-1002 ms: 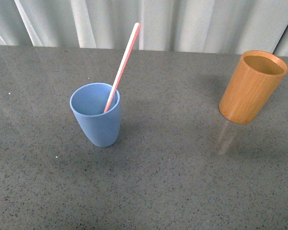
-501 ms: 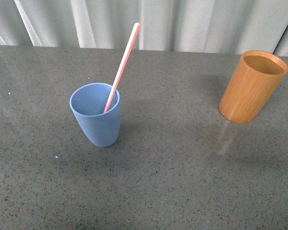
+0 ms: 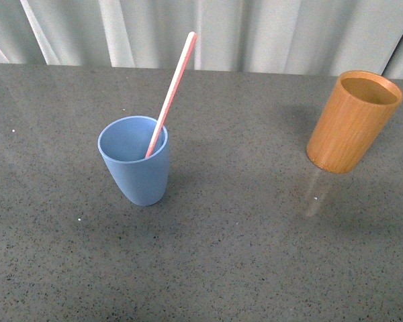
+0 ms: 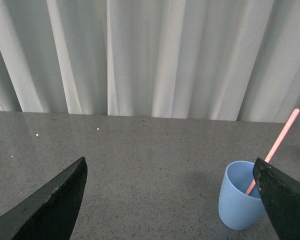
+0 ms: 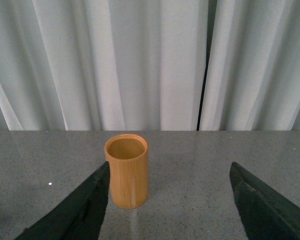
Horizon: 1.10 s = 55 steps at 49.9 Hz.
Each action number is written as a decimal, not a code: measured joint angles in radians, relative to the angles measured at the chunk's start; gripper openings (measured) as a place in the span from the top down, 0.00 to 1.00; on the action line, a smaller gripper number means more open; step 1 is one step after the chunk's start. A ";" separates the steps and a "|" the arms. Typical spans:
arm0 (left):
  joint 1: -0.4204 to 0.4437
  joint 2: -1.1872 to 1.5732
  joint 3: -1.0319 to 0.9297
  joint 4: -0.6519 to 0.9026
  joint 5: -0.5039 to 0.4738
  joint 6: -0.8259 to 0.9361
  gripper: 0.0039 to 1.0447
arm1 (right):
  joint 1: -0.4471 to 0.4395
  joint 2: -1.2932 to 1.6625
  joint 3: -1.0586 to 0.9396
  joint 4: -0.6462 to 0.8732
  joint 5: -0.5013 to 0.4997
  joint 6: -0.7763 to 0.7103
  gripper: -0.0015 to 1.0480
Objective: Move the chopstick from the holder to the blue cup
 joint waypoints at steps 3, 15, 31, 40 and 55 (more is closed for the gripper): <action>0.000 0.000 0.000 0.000 0.000 0.000 0.06 | 0.000 0.000 0.000 0.000 0.000 0.000 0.23; 0.000 0.000 0.000 0.000 0.000 0.000 0.06 | 0.000 0.000 0.000 0.000 0.000 0.004 0.10; 0.000 0.000 0.000 0.000 0.000 0.000 0.06 | 0.000 0.000 0.000 0.000 0.000 0.004 0.10; 0.000 0.000 0.000 0.000 0.000 0.000 0.06 | 0.000 0.000 0.000 0.000 0.000 0.004 0.10; 0.000 0.000 0.000 0.000 0.000 0.000 0.06 | 0.000 0.000 0.000 0.000 0.000 0.004 0.10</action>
